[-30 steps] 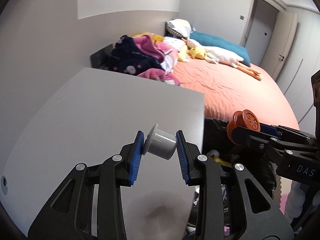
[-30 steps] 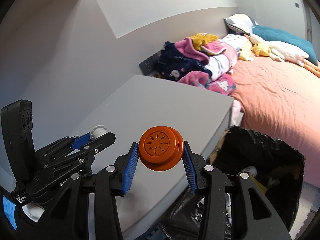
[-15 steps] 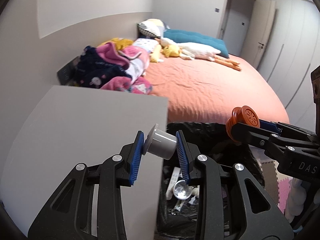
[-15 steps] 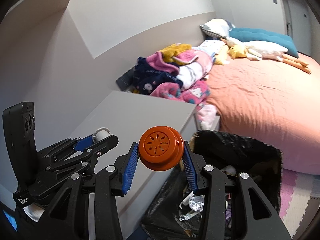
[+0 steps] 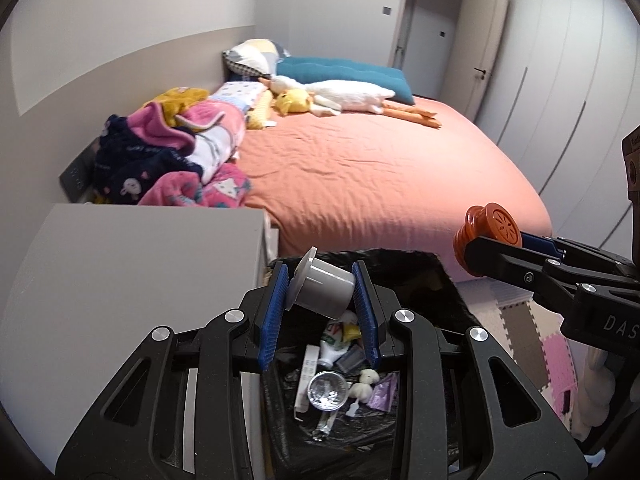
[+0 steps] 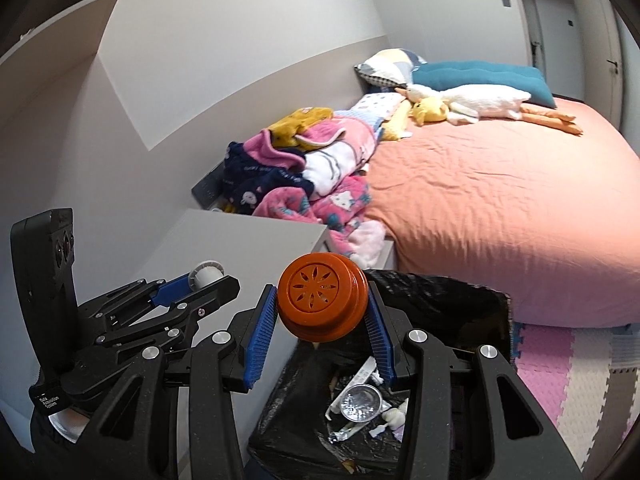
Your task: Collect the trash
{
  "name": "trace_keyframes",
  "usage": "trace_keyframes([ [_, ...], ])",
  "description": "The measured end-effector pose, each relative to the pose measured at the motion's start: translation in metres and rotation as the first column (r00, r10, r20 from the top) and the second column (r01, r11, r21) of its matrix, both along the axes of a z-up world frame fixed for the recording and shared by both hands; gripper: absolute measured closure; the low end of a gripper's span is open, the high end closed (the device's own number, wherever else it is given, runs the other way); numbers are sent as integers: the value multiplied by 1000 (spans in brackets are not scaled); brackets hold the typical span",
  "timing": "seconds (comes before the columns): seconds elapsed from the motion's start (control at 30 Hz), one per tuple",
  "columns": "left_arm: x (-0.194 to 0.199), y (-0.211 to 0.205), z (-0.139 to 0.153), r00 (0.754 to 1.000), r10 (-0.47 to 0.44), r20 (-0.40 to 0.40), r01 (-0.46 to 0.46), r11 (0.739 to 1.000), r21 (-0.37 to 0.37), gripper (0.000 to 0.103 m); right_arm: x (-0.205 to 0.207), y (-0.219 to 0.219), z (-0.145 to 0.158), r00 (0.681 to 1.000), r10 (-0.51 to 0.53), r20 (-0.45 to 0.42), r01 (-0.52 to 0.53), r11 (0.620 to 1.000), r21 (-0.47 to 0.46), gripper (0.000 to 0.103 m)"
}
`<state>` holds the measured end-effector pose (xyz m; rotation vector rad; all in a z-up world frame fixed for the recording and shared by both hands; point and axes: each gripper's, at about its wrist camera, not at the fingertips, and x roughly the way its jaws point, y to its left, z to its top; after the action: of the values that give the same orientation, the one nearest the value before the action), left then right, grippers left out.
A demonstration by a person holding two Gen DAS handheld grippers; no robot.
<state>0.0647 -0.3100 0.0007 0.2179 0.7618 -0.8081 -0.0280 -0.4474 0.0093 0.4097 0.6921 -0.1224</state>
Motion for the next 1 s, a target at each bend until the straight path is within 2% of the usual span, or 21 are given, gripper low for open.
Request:
trace_keyframes([
  [0.23,-3,-13,-5,999,-41,-18,41,999,8,69,-10,-13,-2,999,-45,-1,45,999,15,58],
  [0.27,-1,-14,-7,999,-43,-31,43,999,7,65,-12,-15,-2,999,-54,1,54,998,21,58],
  [0.33,2,-14,-8,998,-26,-58,26,1000,3,8,-17,-21,1,997,-78,18,77,996,39,54],
  [0.37,2,-13,-6,999,-14,-50,14,1000,-4,6,-21,-24,3,994,-99,35,98,995,38,45],
  [0.4,0,-11,-4,999,-6,-34,6,1000,-14,6,-25,-25,5,992,-118,46,116,993,30,38],
  [0.5,0,-11,0,1000,20,-17,-21,1000,-10,6,-30,-29,10,988,-143,61,142,990,15,33],
  [0.67,1,-10,2,999,37,-31,-38,999,-31,6,-33,-32,9,988,-144,61,143,990,17,32],
  [1.0,-1,-14,3,999,30,-28,-31,999,-16,6,-26,-30,10,990,-131,55,130,991,7,32],
])
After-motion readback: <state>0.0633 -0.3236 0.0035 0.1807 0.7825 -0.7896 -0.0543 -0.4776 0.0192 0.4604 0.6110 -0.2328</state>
